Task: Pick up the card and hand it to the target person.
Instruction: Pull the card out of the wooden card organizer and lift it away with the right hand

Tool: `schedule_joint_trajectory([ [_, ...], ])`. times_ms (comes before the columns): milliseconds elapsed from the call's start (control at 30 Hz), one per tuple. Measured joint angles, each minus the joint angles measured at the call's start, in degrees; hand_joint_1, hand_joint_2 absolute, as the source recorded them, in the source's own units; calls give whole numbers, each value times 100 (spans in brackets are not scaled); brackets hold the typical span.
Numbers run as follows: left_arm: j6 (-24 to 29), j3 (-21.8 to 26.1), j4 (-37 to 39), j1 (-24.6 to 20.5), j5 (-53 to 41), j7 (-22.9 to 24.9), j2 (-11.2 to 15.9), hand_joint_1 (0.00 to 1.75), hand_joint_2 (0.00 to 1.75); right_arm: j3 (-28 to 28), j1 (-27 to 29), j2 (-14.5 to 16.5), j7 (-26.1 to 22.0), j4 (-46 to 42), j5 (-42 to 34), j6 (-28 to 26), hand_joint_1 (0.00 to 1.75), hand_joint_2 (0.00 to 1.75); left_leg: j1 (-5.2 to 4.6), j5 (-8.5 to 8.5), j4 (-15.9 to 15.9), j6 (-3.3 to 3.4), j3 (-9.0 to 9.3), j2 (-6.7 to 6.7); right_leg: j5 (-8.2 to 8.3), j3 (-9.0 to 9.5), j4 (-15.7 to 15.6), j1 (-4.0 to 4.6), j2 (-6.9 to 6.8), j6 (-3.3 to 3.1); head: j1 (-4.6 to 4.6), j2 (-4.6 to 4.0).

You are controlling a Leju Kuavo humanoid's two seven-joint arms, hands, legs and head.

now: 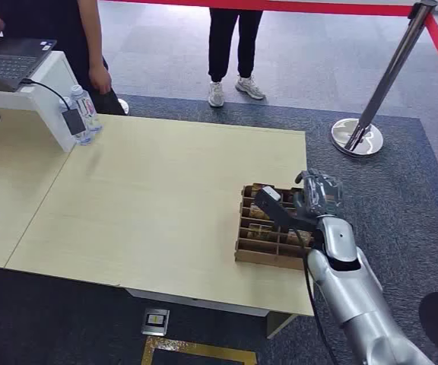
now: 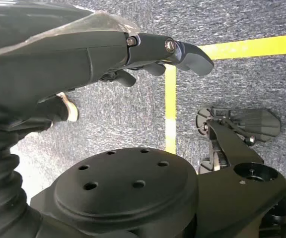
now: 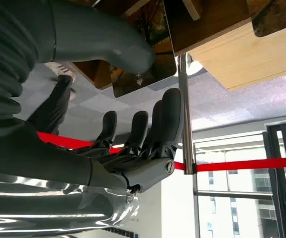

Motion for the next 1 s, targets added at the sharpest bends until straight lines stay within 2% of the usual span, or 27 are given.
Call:
schedule_joint_trajectory([
  [700,0,54,0,0,1,7,0,0,175,-3,-28,20,72,16,79,178,99,175,0,0,0,0,4,0,1,4,0,0,0,1,0,0],
  [767,0,68,0,0,2,7,0,0,175,-4,-32,22,75,20,83,196,113,175,0,0,0,0,5,0,1,5,0,0,0,1,0,0],
  [833,0,83,0,0,3,7,0,0,175,-4,-34,23,77,29,84,205,147,175,0,0,0,0,5,0,1,5,0,0,0,1,0,0],
  [900,0,92,0,0,3,7,0,0,175,-4,-36,25,77,39,84,210,171,175,0,0,0,0,5,0,1,6,0,0,0,1,0,0],
  [1000,0,97,0,1,3,7,0,0,175,-4,-38,27,78,43,94,221,175,175,0,1,0,0,5,0,1,6,0,0,0,1,0,0],
])
